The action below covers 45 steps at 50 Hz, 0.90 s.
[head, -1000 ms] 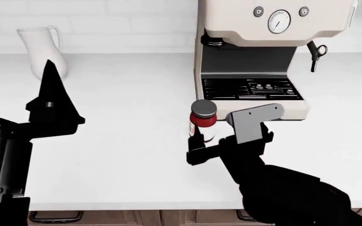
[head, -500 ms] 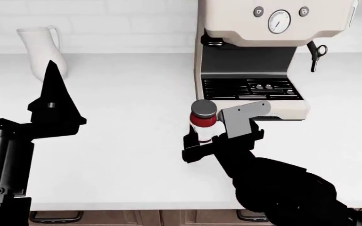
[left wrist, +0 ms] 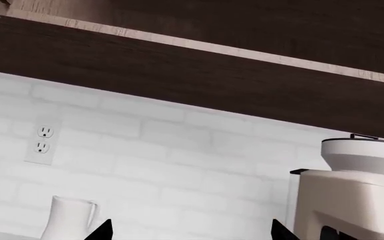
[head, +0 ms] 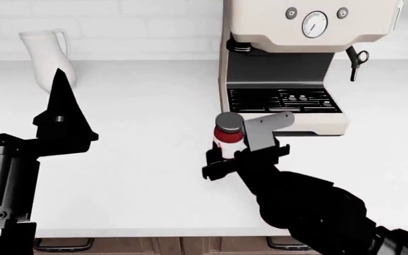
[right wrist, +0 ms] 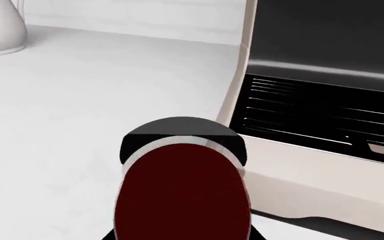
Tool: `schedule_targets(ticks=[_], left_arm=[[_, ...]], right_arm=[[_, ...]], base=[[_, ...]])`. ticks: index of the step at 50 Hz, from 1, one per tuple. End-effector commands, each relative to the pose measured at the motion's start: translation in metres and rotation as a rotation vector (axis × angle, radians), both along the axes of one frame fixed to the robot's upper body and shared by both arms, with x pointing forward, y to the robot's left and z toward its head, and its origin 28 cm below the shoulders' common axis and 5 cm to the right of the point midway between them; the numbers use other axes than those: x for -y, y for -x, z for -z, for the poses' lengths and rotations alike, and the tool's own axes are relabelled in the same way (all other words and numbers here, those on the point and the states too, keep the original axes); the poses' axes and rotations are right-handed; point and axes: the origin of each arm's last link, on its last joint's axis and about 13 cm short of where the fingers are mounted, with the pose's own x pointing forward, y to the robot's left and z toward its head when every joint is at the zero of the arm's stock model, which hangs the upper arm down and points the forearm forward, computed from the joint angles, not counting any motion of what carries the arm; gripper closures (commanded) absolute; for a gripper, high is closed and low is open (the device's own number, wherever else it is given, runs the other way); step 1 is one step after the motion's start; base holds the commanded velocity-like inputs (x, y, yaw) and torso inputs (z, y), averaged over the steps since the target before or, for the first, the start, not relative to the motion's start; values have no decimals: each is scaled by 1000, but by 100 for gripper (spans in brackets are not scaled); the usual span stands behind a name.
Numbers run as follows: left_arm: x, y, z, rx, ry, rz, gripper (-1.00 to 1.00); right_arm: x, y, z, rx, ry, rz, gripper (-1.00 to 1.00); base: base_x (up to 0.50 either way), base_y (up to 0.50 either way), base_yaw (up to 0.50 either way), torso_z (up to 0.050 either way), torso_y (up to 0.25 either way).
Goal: Pick the jello cup and salsa from the counter and place them in the cabinets closest to them.
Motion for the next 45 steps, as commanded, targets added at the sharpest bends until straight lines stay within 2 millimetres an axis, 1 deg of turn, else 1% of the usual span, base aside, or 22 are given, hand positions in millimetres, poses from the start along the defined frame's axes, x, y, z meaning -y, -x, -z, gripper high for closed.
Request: schedule_targets(ticks=[1, 15, 18, 20, 22, 25, 29, 32, 37, 41, 45], left_arm=[[0, 0, 0, 0, -1, 0, -100], [0, 1, -1, 2, 1, -2, -100], [0, -1, 0, -3, 2, -2, -100], [0, -5, 2, -20, 9, 1, -100], [0, -14, 4, -54, 17, -14, -100], [3, -40, 4, -131, 8, -54, -100], [12, -73, -8, -170, -18, -54, -100], [22, -94, -16, -194, -40, -45, -100], [36, -116, -19, -220, -89, -29, -100], [42, -131, -21, -240, -103, -34, -100], [49, -147, -28, -248, -117, -52, -100]], right_arm=[[-2, -3, 5, -23, 12, -7, 100], [-1, 1, 2, -12, 6, -7, 100], [0, 7, -4, 17, -2, 1, 100], [1, 14, -12, 52, -2, 8, 100], [2, 22, -21, 88, -5, 8, 100], [3, 36, -38, 167, -3, 9, 100], [5, 53, -62, 268, -19, 24, 100], [7, 65, -79, 325, -28, 37, 100], [11, 80, -98, 382, -30, 51, 100], [12, 87, -108, 419, -35, 61, 100], [15, 95, -118, 458, -41, 72, 100]], base=[[0, 0, 0, 0, 0], [0, 0, 0, 0, 0], [0, 0, 1, 0, 0], [0, 0, 0, 0, 0], [0, 0, 0, 0, 0], [0, 0, 0, 0, 0], [0, 0, 0, 0, 0], [0, 0, 0, 0, 0], [0, 0, 0, 0, 0], [0, 0, 0, 0, 0], [0, 0, 0, 0, 0]])
